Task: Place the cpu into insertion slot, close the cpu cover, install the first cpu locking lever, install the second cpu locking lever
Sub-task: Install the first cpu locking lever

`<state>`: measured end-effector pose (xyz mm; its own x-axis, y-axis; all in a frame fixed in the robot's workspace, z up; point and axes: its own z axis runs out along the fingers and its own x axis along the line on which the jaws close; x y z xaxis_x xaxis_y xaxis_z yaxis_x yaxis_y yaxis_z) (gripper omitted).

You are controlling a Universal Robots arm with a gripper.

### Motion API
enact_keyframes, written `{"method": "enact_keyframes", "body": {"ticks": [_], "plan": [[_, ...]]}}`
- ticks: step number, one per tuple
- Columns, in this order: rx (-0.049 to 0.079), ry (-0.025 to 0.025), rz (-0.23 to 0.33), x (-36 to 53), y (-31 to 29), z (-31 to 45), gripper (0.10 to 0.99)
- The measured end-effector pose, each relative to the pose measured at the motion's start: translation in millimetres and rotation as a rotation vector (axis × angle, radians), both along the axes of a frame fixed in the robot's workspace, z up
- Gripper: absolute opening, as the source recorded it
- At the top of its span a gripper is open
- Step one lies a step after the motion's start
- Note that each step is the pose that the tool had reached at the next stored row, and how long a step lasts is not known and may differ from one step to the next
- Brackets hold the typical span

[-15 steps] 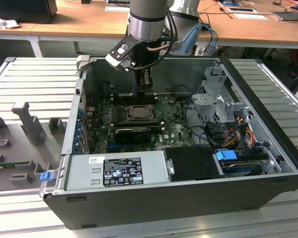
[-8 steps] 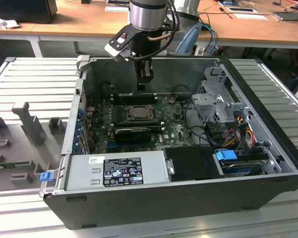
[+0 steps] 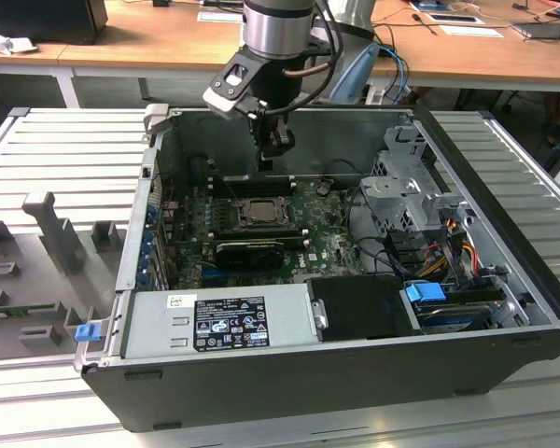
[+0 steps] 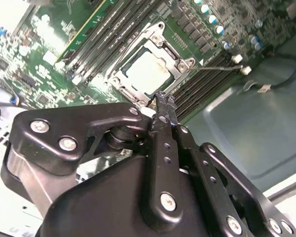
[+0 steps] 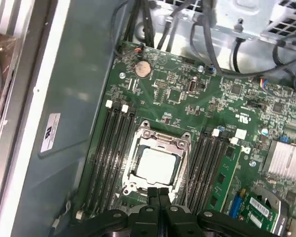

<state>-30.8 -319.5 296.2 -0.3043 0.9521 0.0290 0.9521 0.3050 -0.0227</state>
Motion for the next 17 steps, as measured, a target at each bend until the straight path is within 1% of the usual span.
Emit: {"method": "enact_keyframes", "body": {"ticks": [4, 5, 7, 8, 9, 11, 17], "plan": [[0.000, 0.0000, 0.081, 0.0, 0.0, -0.3, 0.106], [0.000, 0.0001, 0.113, 0.0, 0.0, -0.4, 0.106], [0.000, 0.0000, 0.146, 0.0, 0.0, -0.4, 0.106], [0.000, 0.0001, 0.177, 0.0, 0.0, -0.4, 0.106], [0.000, 0.0000, 0.193, 0.0, 0.0, -0.5, 0.106], [0.000, 0.0000, 0.222, 0.0, 0.0, -0.5, 0.106], [0.000, 0.0000, 0.279, 0.0, 0.0, -0.5, 0.106]]}}
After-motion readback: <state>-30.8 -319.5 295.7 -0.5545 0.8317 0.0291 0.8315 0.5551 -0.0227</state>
